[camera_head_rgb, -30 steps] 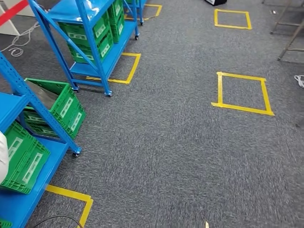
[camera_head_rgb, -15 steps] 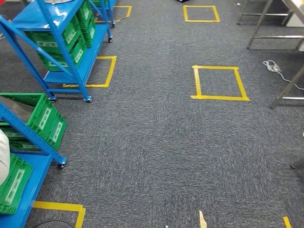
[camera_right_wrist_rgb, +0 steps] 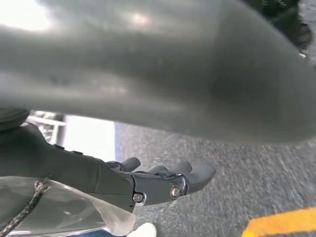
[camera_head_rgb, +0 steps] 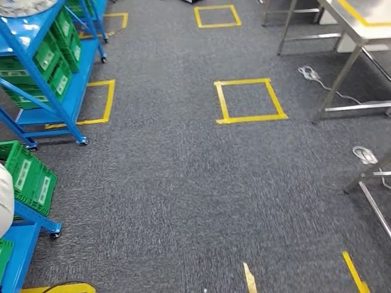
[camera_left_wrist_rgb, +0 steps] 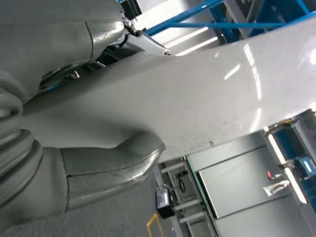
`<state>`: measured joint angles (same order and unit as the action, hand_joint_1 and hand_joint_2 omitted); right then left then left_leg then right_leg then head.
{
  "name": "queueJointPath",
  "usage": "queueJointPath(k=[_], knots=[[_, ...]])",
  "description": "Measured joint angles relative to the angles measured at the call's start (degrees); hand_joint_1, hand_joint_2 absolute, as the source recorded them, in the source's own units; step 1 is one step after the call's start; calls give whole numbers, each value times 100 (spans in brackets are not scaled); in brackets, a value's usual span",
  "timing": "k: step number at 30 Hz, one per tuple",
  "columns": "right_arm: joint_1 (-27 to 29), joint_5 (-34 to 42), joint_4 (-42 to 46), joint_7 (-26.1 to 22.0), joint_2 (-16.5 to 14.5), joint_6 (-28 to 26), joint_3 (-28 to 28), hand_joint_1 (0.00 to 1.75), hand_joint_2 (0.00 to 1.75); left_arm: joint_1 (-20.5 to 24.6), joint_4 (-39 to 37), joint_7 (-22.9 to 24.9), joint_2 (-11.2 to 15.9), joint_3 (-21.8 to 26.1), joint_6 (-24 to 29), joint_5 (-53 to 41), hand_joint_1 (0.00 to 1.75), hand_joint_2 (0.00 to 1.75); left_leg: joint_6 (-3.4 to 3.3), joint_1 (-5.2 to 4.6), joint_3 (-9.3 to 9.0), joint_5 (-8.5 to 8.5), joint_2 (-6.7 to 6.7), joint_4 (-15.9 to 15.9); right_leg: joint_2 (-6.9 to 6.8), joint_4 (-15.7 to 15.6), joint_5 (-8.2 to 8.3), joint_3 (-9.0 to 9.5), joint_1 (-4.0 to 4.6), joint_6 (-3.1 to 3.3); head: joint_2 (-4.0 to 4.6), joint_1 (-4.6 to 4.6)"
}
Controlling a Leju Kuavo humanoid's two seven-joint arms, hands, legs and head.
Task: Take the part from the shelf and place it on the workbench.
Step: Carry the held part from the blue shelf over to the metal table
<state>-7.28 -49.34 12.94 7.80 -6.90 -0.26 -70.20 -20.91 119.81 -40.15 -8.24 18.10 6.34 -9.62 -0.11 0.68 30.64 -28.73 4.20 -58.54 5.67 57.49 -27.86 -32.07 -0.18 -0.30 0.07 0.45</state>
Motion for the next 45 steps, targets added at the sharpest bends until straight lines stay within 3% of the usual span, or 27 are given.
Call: queueJointPath(k=[2,4,6,8,10,11,13,15,17,19,21,23,24,25,27,29,31,33,35,37,39,40,41,43,45], knots=[[15,-1,0,-9,-2,0,-1,0,0,1,5,0,15,-25,7,-2,175,175,-33,-7,6,-2,-71,57,101,-2,29,-73,-21,-77,0,3],[32,-1,0,-6,-3,1,-3,0,0,2,9,-1,22,-59,7,-3,175,175,-94,3,-14,29,-200,112,-51,148,-76,-181,-11,-126,0,21],[21,-1,-1,2,-6,10,-5,0,0,-9,13,-1,22,-79,8,-1,175,175,-138,-1,-27,41,-350,141,-365,711,-384,-465,2,-147,0,43],[16,1,-2,7,-16,28,-5,0,0,-24,16,-1,22,-81,15,17,175,175,-148,-15,-19,35,-500,139,-502,1474,-695,-835,-5,-171,0,51],[28,5,-2,8,-24,44,-7,0,0,-24,18,0,21,-76,33,40,175,175,-148,-19,-20,31,-641,138,-538,1701,-687,-927,-17,-190,0,53],[33,7,-2,9,-25,52,-8,0,0,-22,19,0,19,-72,41,49,175,175,-142,-19,-26,26,-702,138,-566,1440,-525,-777,-24,-191,0,53],[25,8,-1,9,-26,58,-11,0,0,-19,21,0,16,-63,21,56,175,175,-107,-30,-49,4,-803,130,-758,574,-193,-284,-20,-182,0,57],[4,5,0,8,-28,48,-11,0,0,-13,25,0,20,-52,-19,55,175,175,-52,-56,-67,-19,-885,113,-897,40,-71,26,-1,-136,0,49],[5,3,0,5,-30,33,-15,0,0,0,27,0,22,-44,-46,54,175,175,-5,-62,-79,-28,-959,104,-827,4,-73,43,11,-72,0,40],[14,3,0,2,-30,25,-24,0,0,13,27,-1,27,-43,-55,53,175,175,55,-36,-69,-118,-874,23,-734,-5,-52,41,4,-13,0,32],[6,3,0,2,-30,20,-29,0,0,15,27,-1,36,-38,-57,53,175,175,99,-15,129,-432,-631,-467,-633,-17,-30,42,-5,45,0,13],[-3,3,0,2,-30,19,-31,0,0,10,27,-1,37,-32,-57,53,175,175,97,-14,490,-783,-492,-1261,-512,-15,-22,35,13,75,0,6],[-2,3,0,2,-30,21,-33,0,0,8,27,0,37,-31,-57,53,175,175,86,-16,619,-839,-473,-1526,-445,-14,-19,35,25,81,0,7],[1,3,0,2,-30,22,-34,0,0,9,27,0,38,-31,-57,53,175,175,67,-18,660,-775,-462,-1585,-374,-12,-18,39,35,83,0,8],[3,4,0,2,-30,24,-38,0,0,9,28,0,39,-30,-56,56,175,175,5,-28,462,-368,-386,-1079,-230,-10,-17,59,46,84,0,8],[-2,7,0,2,-38,20,-41,0,0,7,32,0,40,-26,-44,59,175,175,-63,-33,163,-24,-113,-338,-97,3,-14,49,46,72,0,11],[-7,10,0,-3,-50,11,-43,0,0,1,45,0,41,-18,-15,57,175,175,-84,-41,47,33,56,-2,17,15,9,-15,27,25,0,9],[9,14,0,-9,-54,2,-46,0,0,-4,66,0,40,-10,6,55,175,175,-92,-38,36,40,-39,76,117,14,35,-79,5,-42,0,5],[25,14,0,-8,-55,-11,-52,0,0,-13,92,-1,37,-5,7,55,175,175,-128,-17,5,81,-175,158,-39,175,-79,-188,21,-90,0,25],[15,14,0,-1,-58,-21,-56,0,0,-36,114,-1,34,12,1,63,175,175,-152,-17,-9,99,-333,195,-355,766,-408,-484,28,-125,0,54],[8,16,0,4,-63,-21,-60,0,0,-52,121,0,30,40,-8,87,175,175,-159,-27,-4,93,-495,190,-497,1468,-690,-823,4,-165,0,67],[12,19,0,4,-64,-20,-62,0,0,-53,121,0,27,51,-13,98,175,175,-157,-29,-6,87,-571,190,-525,1596,-695,-879,-9,-184,0,68],[18,22,0,4,-65,-21,-64,0,0,-53,121,0,23,58,-18,106,175,175,-151,-28,-11,79,-642,189,-551,1497,-594,-819,-23,-200,0,70],[24,25,0,4,-64,-28,-66,0,0,-52,121,0,18,68,-29,113,175,175,-117,-25,-36,55,-762,182,-686,736,-244,-398,-44,-220,0,70],[10,25,0,4,-68,-34,-64,0,0,-50,125,0,16,80,-44,114,175,175,-57,-43,-63,22,-851,164,-834,94,-62,-19,-32,-177,0,61]])
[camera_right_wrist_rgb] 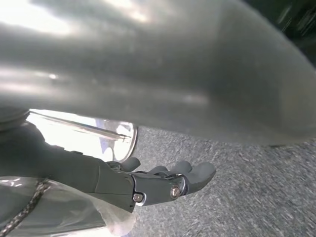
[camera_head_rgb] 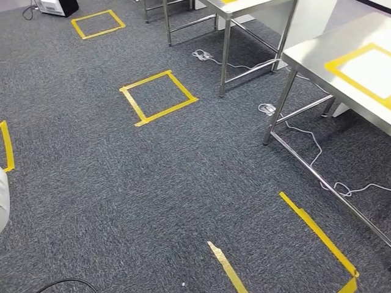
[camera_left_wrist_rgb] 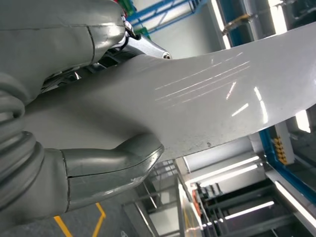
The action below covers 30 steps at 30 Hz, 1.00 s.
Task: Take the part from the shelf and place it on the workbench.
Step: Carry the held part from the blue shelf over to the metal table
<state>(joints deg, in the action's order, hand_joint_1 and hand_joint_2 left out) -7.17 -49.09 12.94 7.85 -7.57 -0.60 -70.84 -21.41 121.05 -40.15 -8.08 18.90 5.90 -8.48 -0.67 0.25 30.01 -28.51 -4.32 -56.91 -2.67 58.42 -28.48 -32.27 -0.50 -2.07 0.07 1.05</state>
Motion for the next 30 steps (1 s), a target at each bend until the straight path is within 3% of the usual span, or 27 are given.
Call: queueJointPath(k=[1,3,5,7,9,10,11,13,15,17,19,21,23,25,26,27,28,30], knots=[[-6,0,0,0,-2,-2,0,0,0,3,3,0,-2,5,-9,-4,175,175,29,-11,-12,-10,-35,-8,-29,-116,3,71,13,32,0,-7],[-4,-2,0,-3,-3,-3,-2,0,0,8,9,0,-4,9,-19,-13,175,175,75,-7,-35,-24,-104,-13,63,-121,9,71,30,106,0,-19],[4,-5,0,-10,-3,-3,-2,0,0,11,13,-1,-2,9,-22,-16,175,175,129,24,-16,-141,-24,-126,153,-131,25,76,22,167,0,-27],[-1,-8,0,-13,-3,-2,-2,0,0,11,21,-1,1,20,-23,-12,175,175,168,44,192,-471,205,-651,247,-138,41,89,12,222,0,-46],[-4,-10,0,-13,-3,4,-2,0,0,5,24,0,0,35,-24,-7,175,175,168,44,533,-799,340,-1408,360,-136,45,88,29,249,0,-53],[-3,-10,0,-13,-3,10,-2,0,0,3,23,0,-1,41,-24,-4,175,175,157,42,643,-833,363,-1629,425,-134,46,92,41,254,0,-53],[-2,-10,0,-13,-3,15,-2,0,0,3,23,0,-1,46,-24,-1,175,175,136,38,666,-753,379,-1646,495,-133,46,99,51,255,0,-52],[-3,-5,0,-13,-4,21,-2,0,0,7,23,0,-1,61,-26,6,175,175,69,26,451,-325,489,-1083,641,-132,46,121,62,254,0,-52],[-15,11,0,-13,-10,22,-3,0,0,16,23,0,1,78,-28,4,175,175,6,24,178,-6,770,-391,772,-120,49,110,67,239,0,-51],[-25,35,0,-13,-15,25,-9,0,0,51,21,0,5,76,-20,-38,175,175,-11,16,92,27,910,-131,885,-108,68,46,51,188,0,-49],[-17,58,0,-13,-8,27,-18,0,0,110,18,0,13,20,40,-122,175,175,-31,21,84,40,801,-66,966,-112,87,-37,32,118,0,-46],[-12,79,0,-13,4,27,-25,0,0,156,14,0,29,-87,149,-186,175,175,-78,41,62,74,651,4,751,102,-77,-178,47,60,0,-22],[-22,93,0,-8,9,29,-34,0,0,174,7,0,51,-186,248,-213,175,175,-110,40,57,80,481,29,428,741,-457,-485,52,14,0,1],[-23,110,0,-2,9,35,-54,0,0,185,-7,0,77,-265,305,-219,175,175,-119,32,61,72,313,27,330,1394,-718,-797,29,-29,0,4],[-17,122,0,-2,9,36,-62,0,0,194,-16,0,90,-299,321,-218,175,175,-118,31,59,67,234,25,309,1472,-696,-825,16,-49,0,5],[-9,132,1,-1,11,31,-68,0,0,203,-25,0,103,-329,333,-218,175,175,-111,32,54,60,164,23,282,1325,-573,-737,4,-64,0,5],[-2,142,1,-1,15,25,-72,0,0,209,-34,0,113,-352,343,-216,175,175,-98,33,44,50,101,21,223,978,-385,-540,-5,-71,0,6],[-8,156,2,0,21,15,-80,0,0,213,-47,0,133,-391,355,-214,175,175,-48,6,16,15,-7,2,-35,193,-91,-88,-3,-47,0,3]])
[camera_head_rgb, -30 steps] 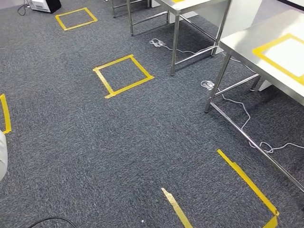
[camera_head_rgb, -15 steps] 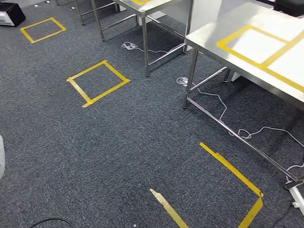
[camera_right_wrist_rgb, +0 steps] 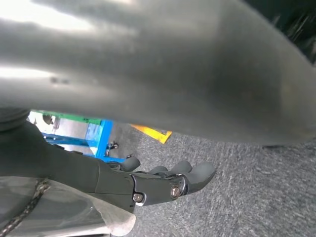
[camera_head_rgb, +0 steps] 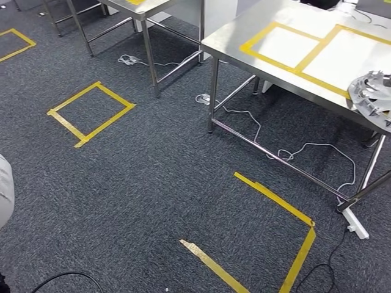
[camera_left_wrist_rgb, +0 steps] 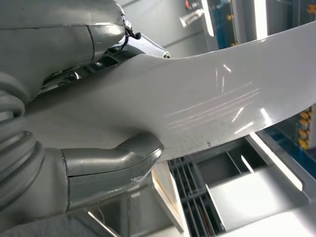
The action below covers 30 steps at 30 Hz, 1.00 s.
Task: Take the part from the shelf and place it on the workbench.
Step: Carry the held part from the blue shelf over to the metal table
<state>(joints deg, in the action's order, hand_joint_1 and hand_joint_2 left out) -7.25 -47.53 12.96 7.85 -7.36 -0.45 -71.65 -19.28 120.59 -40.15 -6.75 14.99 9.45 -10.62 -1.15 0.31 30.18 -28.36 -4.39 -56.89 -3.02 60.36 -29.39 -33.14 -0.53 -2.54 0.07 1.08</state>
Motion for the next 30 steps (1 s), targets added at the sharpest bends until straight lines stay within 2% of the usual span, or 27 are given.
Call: queueJointPath(k=[1,2,4,6,8,9,10,11,12,13,15,17,19,20,22,23,24,25,26,27,28,30], knots=[[-6,8,0,-1,2,-3,-5,0,0,4,-4,0,12,-18,3,3,175,175,28,-17,-13,-16,-46,-13,-86,-233,65,135,8,32,0,-13],[-10,16,0,-1,2,-6,-11,0,0,10,-6,0,25,-38,6,8,175,175,54,-32,-22,-27,-92,-25,-127,-331,79,192,19,65,0,-23],[-2,29,0,-8,2,-15,-24,0,0,24,-10,0,41,-74,7,17,175,175,104,-23,-40,-55,-167,-40,-6,-336,97,180,23,136,0,-40],[3,34,0,-13,2,-22,-31,0,0,31,-18,0,56,-99,4,19,175,175,167,8,10,-223,-18,-227,110,-348,118,187,5,200,0,-57],[-3,37,0,-13,2,-26,-33,0,0,31,-32,0,72,-110,2,16,175,175,209,30,264,-582,255,-851,228,-354,132,198,-7,245,0,-84],[-5,38,0,-13,2,-28,-34,0,0,29,-43,0,75,-115,2,14,175,175,218,33,440,-751,327,-1247,294,-353,133,198,-4,256,0,-92],[-3,38,0,-13,2,-26,-36,0,0,28,-56,0,78,-120,2,8,175,175,222,34,584,-843,362,-1557,365,-352,133,200,-2,261,0,-91],[1,39,0,-13,2,-25,-40,0,0,29,-70,0,81,-130,2,-1,175,175,220,34,657,-823,378,-1694,442,-350,133,205,0,261,0,-92],[4,41,0,-13,2,-22,-48,0,0,33,-83,0,84,-145,2,-10,175,175,210,35,628,-678,390,-1592,520,-348,133,214,0,261,0,-91],[6,43,0,-13,2,-17,-58,0,0,38,-95,0,90,-162,2,-18,175,175,196,38,519,-459,418,-1308,596,-345,132,225,-1,259,0,-92],[3,45,0,-13,2,-3,-77,0,0,54,-117,0,106,-200,-6,-26,175,175,160,60,241,-65,632,-576,737,-330,127,223,6,238,0,-88],[-2,46,0,-13,2,7,-83,0,0,75,-147,0,116,-233,-37,-39,175,175,132,73,115,20,804,-200,855,-306,140,160,9,180,0,-85],[16,49,2,-13,8,7,-86,0,0,114,-193,0,118,-275,-88,-40,175,175,91,73,111,-2,743,-140,946,-306,163,88,-4,105,0,-84],[28,51,3,-13,14,5,-88,0,0,140,-220,1,116,-302,-110,-36,175,175,60,77,110,13,688,-121,898,-284,142,52,-5,74,0,-80],[25,55,6,-4,27,-1,-91,0,0,176,-273,2,108,-337,-129,-23,175,175,-18,86,107,37,554,-83,644,41,-80,-136,5,26,0,-50],[19,57,5,0,27,-2,-93,0,0,185,-302,2,104,-344,-130,-22,175,175,-41,75,110,39,483,-82,490,367,-264,-294,7,10,0,-37],[14,60,5,5,27,-4,-97,0,0,188,-331,2,97,-347,-129,-22,175,175,-58,64,116,37,409,-84,405,760,-452,-484,4,-3,0,-25],[17,62,5,4,26,-6,-102,0,0,194,-361,2,88,-348,-128,-23,175,175,-62,54,119,35,334,-85,369,1101,-577,-645,-1,-13,0,-26],[23,66,4,4,26,-9,-107,0,0,203,-390,2,78,-350,-128,-26,175,175,-63,47,118,33,264,-86,352,1284,-605,-727,-3,-19,0,-25],[30,68,4,4,26,-13,-111,0,0,216,-415,3,67,-354,-126,-32,175,175,-64,43,115,30,199,-87,337,1255,-526,-703,-4,-18,0,-24],[35,70,5,4,27,-16,-115,0,0,233,-437,11,57,-356,-121,-45,175,175,-61,41,108,26,141,-87,306,1010,-362,-568,-2,-9,0,-23],[26,71,6,4,29,-20,-120,0,0,269,-475,56,39,-361,-109,-92,175,175,-34,21,85,5,38,-98,50,204,-29,-131,30,40,0,-21]])
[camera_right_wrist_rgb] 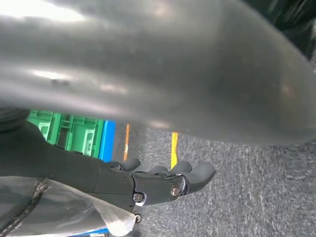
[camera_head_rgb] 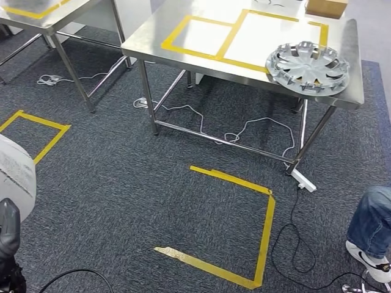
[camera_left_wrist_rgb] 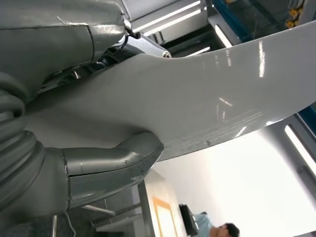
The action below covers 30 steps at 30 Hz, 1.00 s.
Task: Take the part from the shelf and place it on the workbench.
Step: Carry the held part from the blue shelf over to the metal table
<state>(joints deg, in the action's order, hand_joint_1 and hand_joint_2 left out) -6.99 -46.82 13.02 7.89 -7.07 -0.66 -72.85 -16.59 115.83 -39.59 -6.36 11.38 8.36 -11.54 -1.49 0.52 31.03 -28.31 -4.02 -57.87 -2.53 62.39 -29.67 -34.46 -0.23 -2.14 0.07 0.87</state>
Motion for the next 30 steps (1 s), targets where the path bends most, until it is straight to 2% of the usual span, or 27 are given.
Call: queueJointPath(k=[1,2,3,5,7,9,10,11,12,13,15,16,17,18,20,21,22,23,25,26,27,28,30], knots=[[-12,1,1,0,1,-2,-2,0,0,15,-17,38,-7,-1,10,-33,175,175,24,-15,-10,-14,-47,-8,-113,-295,87,167,20,37,0,-5],[-23,1,0,-1,1,-2,-3,0,0,32,-35,79,-13,-4,22,-69,175,175,51,-30,-17,-23,-97,-14,-194,-465,120,259,40,71,0,-9],[-29,2,0,-2,1,-3,-5,0,0,50,-54,115,-17,-11,36,-106,175,175,78,-40,-22,-30,-148,-19,-182,-502,113,263,55,101,0,-15],[-16,2,0,-4,1,-4,-9,0,0,102,-99,165,-26,-39,68,-160,175,175,134,-29,-39,-56,-203,-31,-54,-504,142,255,43,164,0,-22],[-6,-9,0,-4,1,-15,-13,0,0,147,-140,189,-34,-76,98,-188,175,175,199,-6,34,-259,-3,-280,54,-527,177,272,13,227,0,-42],[-13,-28,1,-4,1,-47,-15,0,0,165,-171,205,-36,-104,133,-200,175,175,240,12,290,-612,255,-907,149,-533,196,275,1,268,0,-66],[-16,-41,1,-4,1,-75,-15,0,0,166,-186,211,-33,-117,154,-202,175,175,247,14,450,-755,303,-1264,198,-531,199,274,6,279,0,-68],[-14,-54,1,-4,1,-96,-15,0,0,167,-202,216,-31,-130,175,-202,175,175,244,14,560,-799,324,-1491,249,-530,200,277,13,283,0,-68],[-10,-67,1,-4,1,-115,-15,0,0,169,-217,219,-29,-145,193,-205,175,175,235,12,612,-755,335,-1576,299,-528,200,281,20,284,0,-69],[-8,-78,1,-4,1,-128,-15,0,0,175,-228,219,-26,-159,207,-212,175,175,216,10,557,-595,341,-1416,336,-526,200,289,24,283,0,-68],[-10,-91,1,-2,1,-134,-14,0,0,201,-240,219,-22,-189,225,-228,175,175,158,-1,272,-171,376,-700,388,-521,192,305,35,271,0,-68],[-13,-98,1,-1,0,-136,-14,0,0,222,-245,219,-20,-210,233,-237,175,175,130,-9,144,-35,398,-366,407,-511,188,297,42,254,0,-66],[-15,-107,1,-2,-1,-136,-13,0,0,241,-250,219,-19,-233,239,-243,175,175,107,-21,68,33,417,-149,417,-502,189,280,47,230,0,-62],[-16,-117,1,-3,-1,-136,-11,0,0,254,-254,219,-16,-255,247,-254,175,175,92,-34,51,27,429,-75,423,-497,192,260,47,202,0,-61],[-15,-138,2,-7,3,-134,-8,0,0,271,-261,219,-9,-289,266,-278,175,175,44,-31,60,50,420,-31,423,-499,196,231,35,139,0,-61],[-14,-150,3,-7,6,-134,-5,0,0,280,-263,219,-5,-310,278,-287,175,175,11,-20,58,70,412,-8,409,-449,145,200,32,107,0,-55],[-15,-158,4,-7,9,-131,-1,0,0,291,-264,218,-2,-332,290,-291,175,175,-24,-6,58,92,402,16,386,-305,36,127,26,76,0,-38],[-15,-165,4,-7,12,-126,3,0,0,300,-267,218,2,-357,299,-293,175,175,-51,4,61,108,390,31,358,-32,-131,-2,15,48,0,-27],[-12,-170,3,-5,11,-114,10,0,0,307,-274,219,9,-395,305,-296,175,175,-72,0,79,118,371,30,316,720,-486,-341,-8,2,0,-5],[-6,-173,3,-5,10,-110,11,0,0,308,-278,219,10,-408,306,-294,175,175,-74,-2,83,121,362,28,309,1006,-566,-468,-18,-15,0,-7],[-1,-178,3,-4,10,-109,13,0,0,309,-280,219,10,-417,307,-291,175,175,-73,-2,84,122,355,27,305,1089,-534,-502,-23,-26,0,-4],[2,-184,3,-4,10,-108,13,0,0,311,-282,218,12,-423,310,-286,175,175,-71,-2,80,123,352,25,300,955,-407,-430,-28,-28,0,-4],[-2,-205,3,-4,10,-100,15,0,0,312,-283,217,16,-427,317,-274,175,175,-48,-5,69,120,349,19,267,201,-38,-45,-31,-8,0,-4]])
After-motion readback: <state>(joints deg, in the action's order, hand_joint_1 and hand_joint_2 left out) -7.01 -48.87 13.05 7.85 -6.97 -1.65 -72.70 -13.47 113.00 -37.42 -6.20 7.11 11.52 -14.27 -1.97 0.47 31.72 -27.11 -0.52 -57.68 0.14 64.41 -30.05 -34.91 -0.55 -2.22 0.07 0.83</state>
